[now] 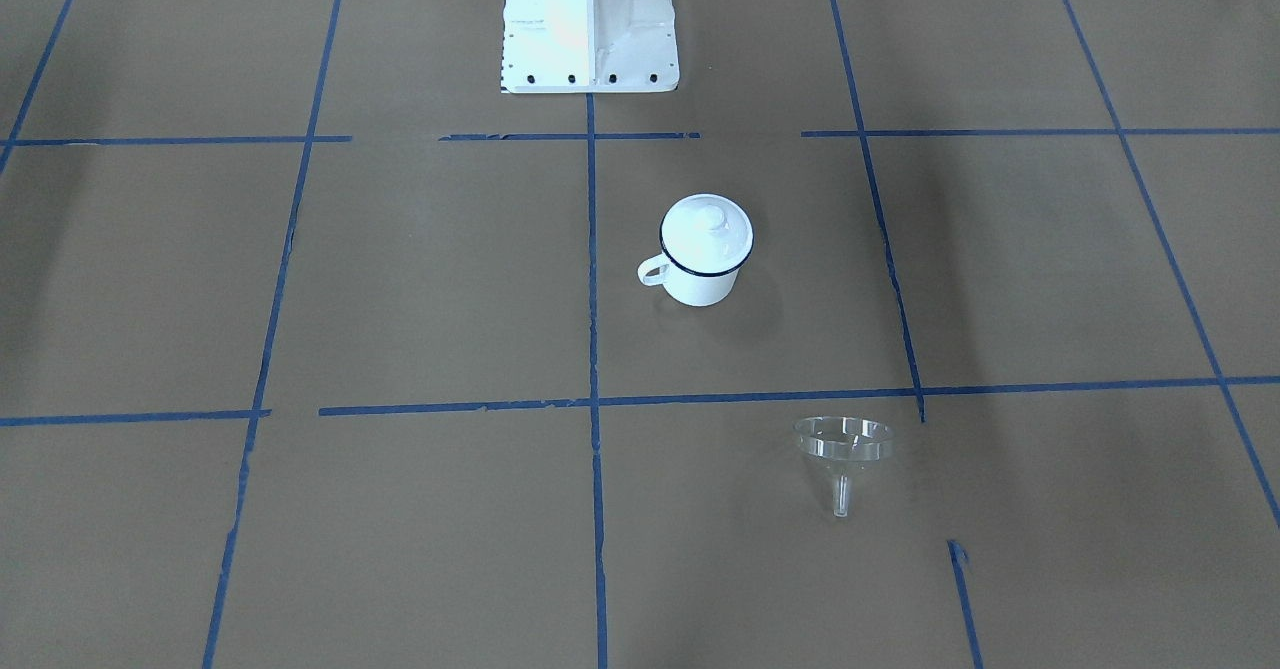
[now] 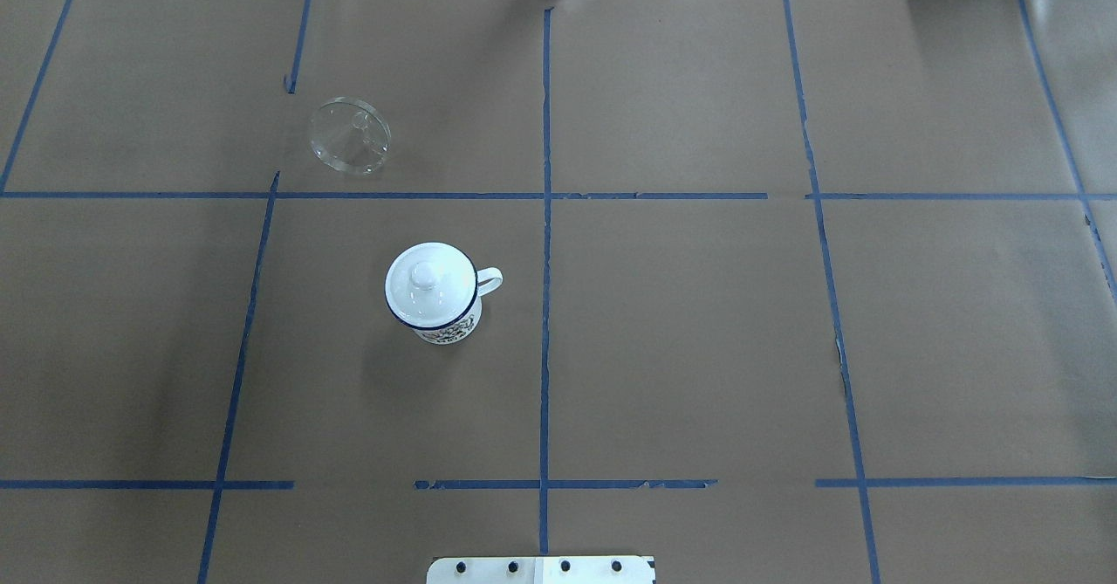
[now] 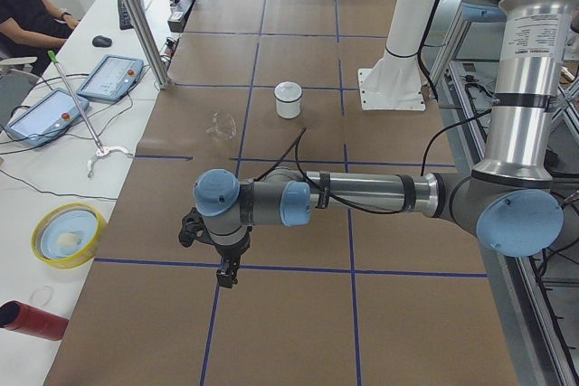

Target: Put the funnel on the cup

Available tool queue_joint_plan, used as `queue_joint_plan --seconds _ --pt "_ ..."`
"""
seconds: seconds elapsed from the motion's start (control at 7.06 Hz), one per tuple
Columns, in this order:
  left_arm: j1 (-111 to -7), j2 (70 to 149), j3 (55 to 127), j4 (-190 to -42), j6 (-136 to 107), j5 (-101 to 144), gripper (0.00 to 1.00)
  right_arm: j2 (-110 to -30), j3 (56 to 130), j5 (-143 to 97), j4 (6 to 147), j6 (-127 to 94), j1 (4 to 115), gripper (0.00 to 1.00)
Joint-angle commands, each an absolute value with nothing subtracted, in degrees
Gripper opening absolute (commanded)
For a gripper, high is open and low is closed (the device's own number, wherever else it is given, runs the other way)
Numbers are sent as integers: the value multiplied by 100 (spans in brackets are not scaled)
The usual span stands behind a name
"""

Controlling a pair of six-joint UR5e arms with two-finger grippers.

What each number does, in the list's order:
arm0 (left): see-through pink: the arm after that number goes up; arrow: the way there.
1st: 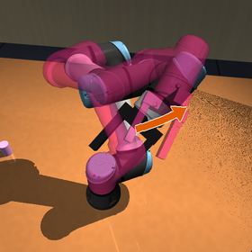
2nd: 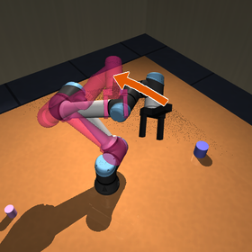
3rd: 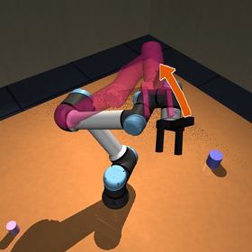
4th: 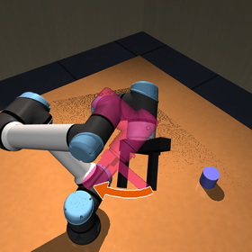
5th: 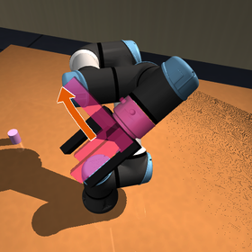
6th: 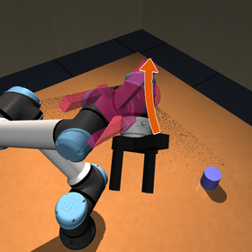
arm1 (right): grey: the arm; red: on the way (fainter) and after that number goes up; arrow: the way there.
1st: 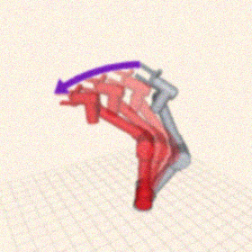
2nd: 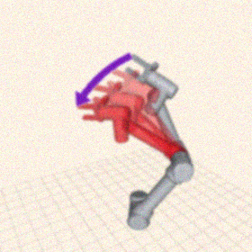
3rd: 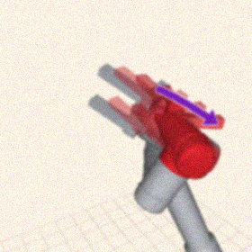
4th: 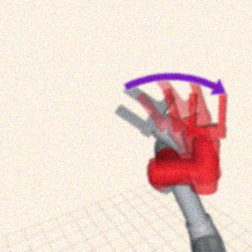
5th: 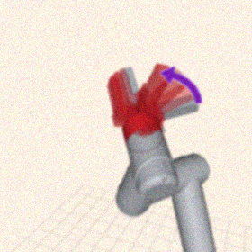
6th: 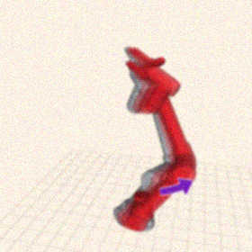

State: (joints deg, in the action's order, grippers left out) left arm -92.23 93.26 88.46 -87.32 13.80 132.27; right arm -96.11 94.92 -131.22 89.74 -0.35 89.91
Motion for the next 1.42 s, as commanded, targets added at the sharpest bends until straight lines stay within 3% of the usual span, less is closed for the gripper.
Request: queue_joint_plan --seconds 0.0,0.28,0.57,1.13,1.28 --pt "-9272 9334 8903 -8719 1397 13210 100 -9615 9492 -13122 8974 -35 8991 100" --pt "-9264 9447 8990 -8710 1354 13219 100 -9607 9492 -13122 8974 -35 8991 100" --pt "-9063 9719 9830 -8588 351 13201 100 -9615 9492 -13122 8974 -35 8991 100" --pt "-7354 10966 11273 -7524 -1856 13157 100 -9615 9492 -13122 8974 -35 8991 100" --pt "-6756 11291 11302 -7541 -2524 13149 100 -9615 9492 -13122 8974 -35 8991 100"
